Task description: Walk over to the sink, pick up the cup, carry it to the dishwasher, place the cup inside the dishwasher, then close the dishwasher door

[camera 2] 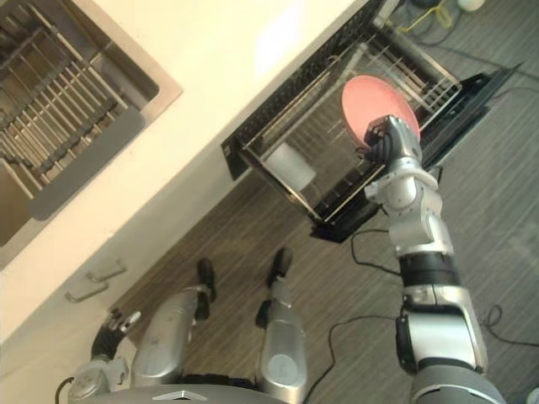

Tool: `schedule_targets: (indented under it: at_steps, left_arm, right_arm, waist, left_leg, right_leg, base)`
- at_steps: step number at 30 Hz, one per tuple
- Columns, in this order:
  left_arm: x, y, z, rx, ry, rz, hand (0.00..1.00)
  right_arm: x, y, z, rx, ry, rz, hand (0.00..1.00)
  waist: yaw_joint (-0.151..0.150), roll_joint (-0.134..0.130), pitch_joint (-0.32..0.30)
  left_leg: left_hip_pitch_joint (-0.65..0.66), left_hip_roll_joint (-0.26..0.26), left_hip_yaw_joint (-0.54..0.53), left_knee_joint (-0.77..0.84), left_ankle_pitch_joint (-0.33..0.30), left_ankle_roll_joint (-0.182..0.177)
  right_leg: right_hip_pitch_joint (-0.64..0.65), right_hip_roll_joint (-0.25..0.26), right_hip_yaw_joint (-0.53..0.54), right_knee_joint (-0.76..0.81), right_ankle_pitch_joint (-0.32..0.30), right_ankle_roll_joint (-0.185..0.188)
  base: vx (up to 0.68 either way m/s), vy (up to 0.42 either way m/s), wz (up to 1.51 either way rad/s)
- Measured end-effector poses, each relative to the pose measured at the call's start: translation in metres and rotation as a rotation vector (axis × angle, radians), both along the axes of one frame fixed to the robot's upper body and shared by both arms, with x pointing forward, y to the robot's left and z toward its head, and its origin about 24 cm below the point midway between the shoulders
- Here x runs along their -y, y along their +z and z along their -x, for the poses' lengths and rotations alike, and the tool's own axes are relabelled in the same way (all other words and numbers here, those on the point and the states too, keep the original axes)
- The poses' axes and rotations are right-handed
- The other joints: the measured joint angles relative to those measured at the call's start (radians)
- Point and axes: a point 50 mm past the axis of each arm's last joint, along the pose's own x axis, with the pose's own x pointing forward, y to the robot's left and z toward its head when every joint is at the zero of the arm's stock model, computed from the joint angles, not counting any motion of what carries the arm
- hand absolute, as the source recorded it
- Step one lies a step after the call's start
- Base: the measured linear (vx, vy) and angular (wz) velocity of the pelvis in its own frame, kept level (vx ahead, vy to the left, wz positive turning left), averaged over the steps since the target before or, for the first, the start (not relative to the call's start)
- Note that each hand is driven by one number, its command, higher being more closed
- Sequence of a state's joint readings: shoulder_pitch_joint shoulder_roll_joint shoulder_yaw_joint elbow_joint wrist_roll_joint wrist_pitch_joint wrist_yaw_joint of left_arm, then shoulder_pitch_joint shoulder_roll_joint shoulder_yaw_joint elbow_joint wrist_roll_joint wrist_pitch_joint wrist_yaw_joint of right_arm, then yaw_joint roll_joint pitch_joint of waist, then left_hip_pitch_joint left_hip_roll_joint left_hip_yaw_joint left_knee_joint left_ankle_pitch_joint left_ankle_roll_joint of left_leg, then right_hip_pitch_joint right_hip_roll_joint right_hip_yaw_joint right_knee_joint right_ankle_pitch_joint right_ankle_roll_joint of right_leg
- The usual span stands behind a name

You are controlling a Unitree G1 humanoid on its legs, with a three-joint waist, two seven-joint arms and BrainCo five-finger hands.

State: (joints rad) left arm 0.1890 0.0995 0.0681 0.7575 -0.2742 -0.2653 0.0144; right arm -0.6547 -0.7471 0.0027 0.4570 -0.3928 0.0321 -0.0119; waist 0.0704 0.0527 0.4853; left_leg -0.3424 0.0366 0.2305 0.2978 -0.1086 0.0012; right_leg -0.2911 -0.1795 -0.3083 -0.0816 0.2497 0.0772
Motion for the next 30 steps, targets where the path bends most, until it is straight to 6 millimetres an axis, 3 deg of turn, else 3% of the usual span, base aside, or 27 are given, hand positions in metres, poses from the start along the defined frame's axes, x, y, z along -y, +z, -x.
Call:
schedule_targets:
  at_steps: [4, 5, 8, 21, 24, 28, 29, 30]
  left_arm:
    - [0.009, 0.002, -0.010, 0.018, -0.034, 0.032, 0.00]
    - [0.011, 0.001, -0.011, 0.017, -0.037, 0.042, 0.00]
    - [0.016, 0.001, -0.014, 0.012, -0.048, 0.059, 0.00]
    - [0.017, 0.002, -0.017, 0.016, -0.076, 0.059, 0.00]
    - [0.018, 0.006, -0.020, 0.039, -0.075, 0.058, 0.00]
    - [0.017, 0.007, -0.021, 0.059, -0.060, 0.053, 0.00]
    - [0.018, 0.006, -0.019, 0.051, -0.055, 0.051, 0.00]
    - [0.017, 0.003, -0.013, 0.030, -0.039, 0.047, 0.00]
  right_arm:
    - [0.010, 0.010, -0.008, -0.043, -0.024, -0.030, 1.00]
    - [0.011, 0.017, -0.010, -0.052, -0.023, -0.027, 0.00]
    - [0.015, 0.029, -0.013, -0.070, -0.037, -0.011, 0.00]
    - [0.011, 0.047, -0.020, -0.063, 0.042, -0.144, 0.00]
    - [0.009, 0.060, -0.014, 0.031, 0.123, -0.268, 0.00]
    - [0.028, 0.075, 0.013, 0.336, 0.159, -0.556, 0.00]
    - [0.034, 0.073, 0.020, 0.413, 0.141, -0.640, 1.00]
    - [0.044, 0.060, 0.029, 0.484, 0.086, -0.734, 1.00]
  waist:
    - [0.017, 0.030, 0.014]
    - [0.019, 0.037, 0.017]
    - [0.019, 0.061, 0.028]
    - [0.013, 0.067, 0.026]
    - [0.009, 0.067, 0.026]
    - [-0.012, 0.064, 0.022]
    - [-0.015, 0.062, 0.013]
    - [-0.020, 0.057, -0.017]
  left_leg:
    - [-0.048, -0.017, -0.012, 0.010, 0.007, 0.011]
    - [-0.063, -0.024, -0.021, 0.012, 0.009, 0.015]
    - [-0.070, -0.038, -0.042, 0.012, 0.011, 0.017]
    - [-0.060, -0.046, -0.068, -0.005, 0.021, 0.019]
    - [-0.022, -0.046, -0.073, -0.014, 0.021, 0.019]
    - [0.054, -0.048, -0.098, -0.045, 0.029, 0.012]
    - [0.071, -0.048, -0.098, -0.059, 0.030, 0.010]
    - [0.089, -0.048, -0.097, -0.082, 0.036, 0.008]
  right_leg:
    - [-0.041, -0.015, -0.004, 0.000, 0.012, 0.000]
    - [-0.057, -0.020, -0.002, 0.000, 0.017, 0.001]
    - [-0.062, -0.027, -0.002, 0.000, 0.021, 0.003]
    - [-0.058, -0.028, -0.007, 0.000, 0.021, -0.001]
    - [-0.022, -0.028, -0.011, 0.000, 0.015, -0.007]
    - [0.058, -0.027, -0.045, 0.000, -0.017, -0.013]
    - [0.069, -0.027, -0.048, 0.000, -0.022, -0.009]
    - [0.078, -0.027, -0.049, 0.000, -0.030, -0.003]
  base:
    - [-0.04, 0.085, 0.06]
    - [-0.02, 0.048, 0.00]
    - [-0.01, 0.061, 0.03]
    - [0.00, 0.006, 0.00]
    - [0.00, 0.010, 0.03]
    - [0.01, 0.024, 0.18]
    - [0.04, 0.023, 0.07]
    - [0.05, 0.014, 0.02]
